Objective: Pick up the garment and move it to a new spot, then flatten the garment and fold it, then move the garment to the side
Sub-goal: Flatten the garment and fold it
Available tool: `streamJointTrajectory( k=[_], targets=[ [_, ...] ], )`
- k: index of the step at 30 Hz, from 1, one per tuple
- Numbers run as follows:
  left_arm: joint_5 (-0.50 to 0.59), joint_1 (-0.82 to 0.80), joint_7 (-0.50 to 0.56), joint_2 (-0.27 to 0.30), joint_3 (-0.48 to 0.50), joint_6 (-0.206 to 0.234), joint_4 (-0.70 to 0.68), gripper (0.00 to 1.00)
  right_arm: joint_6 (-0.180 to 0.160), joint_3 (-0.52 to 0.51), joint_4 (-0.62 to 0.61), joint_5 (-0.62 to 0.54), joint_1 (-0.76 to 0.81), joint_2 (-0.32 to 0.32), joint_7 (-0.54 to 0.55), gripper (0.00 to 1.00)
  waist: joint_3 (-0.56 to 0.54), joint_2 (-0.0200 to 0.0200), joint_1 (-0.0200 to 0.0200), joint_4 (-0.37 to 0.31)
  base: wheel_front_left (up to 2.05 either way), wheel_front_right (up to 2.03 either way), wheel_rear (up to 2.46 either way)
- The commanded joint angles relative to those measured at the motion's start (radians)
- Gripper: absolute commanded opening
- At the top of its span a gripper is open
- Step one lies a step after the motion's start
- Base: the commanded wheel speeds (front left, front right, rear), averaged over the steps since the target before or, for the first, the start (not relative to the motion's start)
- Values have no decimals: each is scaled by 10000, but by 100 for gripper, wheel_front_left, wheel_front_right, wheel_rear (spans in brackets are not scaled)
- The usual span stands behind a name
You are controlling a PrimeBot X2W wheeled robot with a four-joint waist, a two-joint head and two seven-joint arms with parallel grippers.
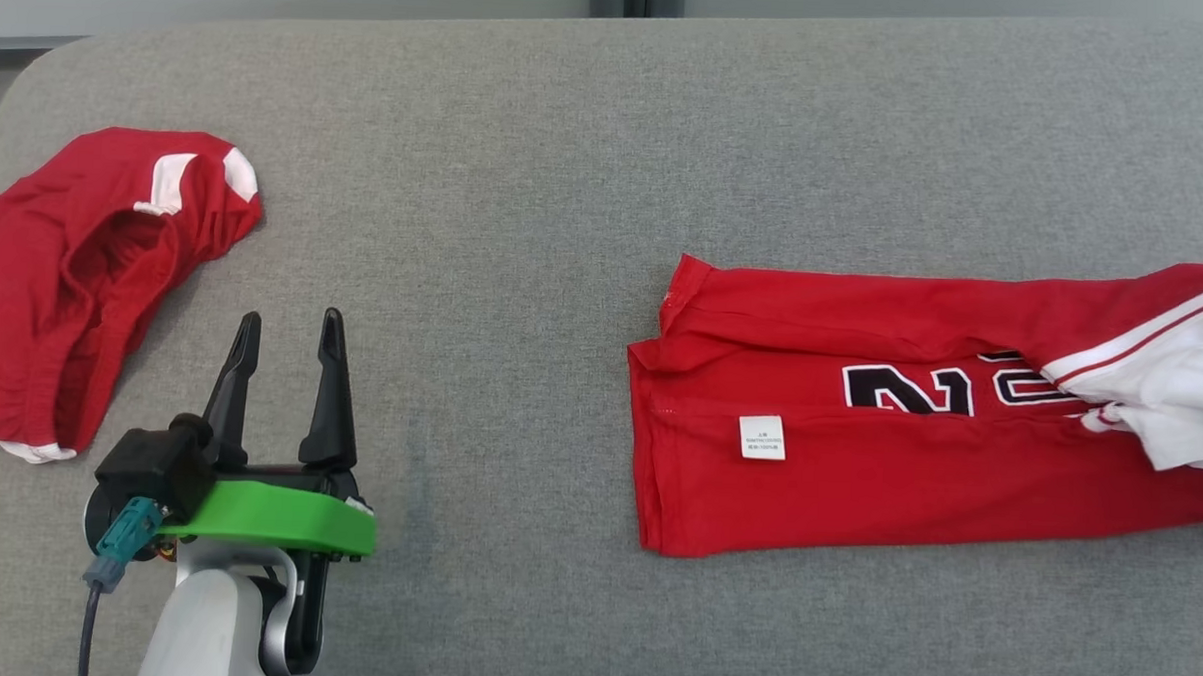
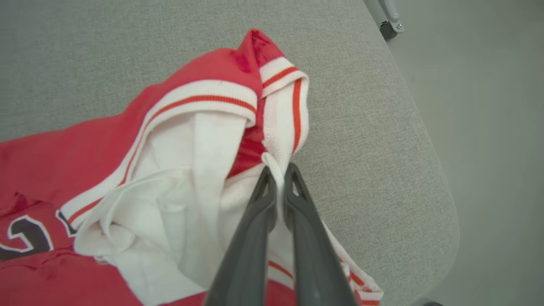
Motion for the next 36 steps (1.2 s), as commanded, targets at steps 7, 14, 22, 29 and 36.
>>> streamJointTrajectory(
  k=[7, 14, 22, 29, 36],
  targets=[
    [-96, 73, -3, 19, -31, -20, 17, 100, -11, 1666, -1345, 475, 433, 501, 142, 0, -147, 0, 0, -46, 0, 0, 0],
    [-159, 118, -1, 20, -18, -22, 9, 100, -11, 3966, -2262, 733, -99, 938, 233, 0, -204, 0, 0, 79, 0, 0, 0],
    [-243, 44, -3, 19, -112, -18, 37, 100, -10, 6387, -1764, 1123, -1096, 1940, 9, 0, -194, 0, 0, 363, 0, 0, 0],
    [-252, -20, -3, 20, -222, 69, 75, 100, -8, 7488, -519, 1276, -1710, 2774, -667, 0, -188, 0, 0, 628, 0, 0, 0],
    [-255, 60, -3, 19, -225, 89, 61, 100, -7, 8072, 417, 1510, -1759, 3030, -842, 0, -225, 0, 0, 741, 0, 0, 0]
  ],
)
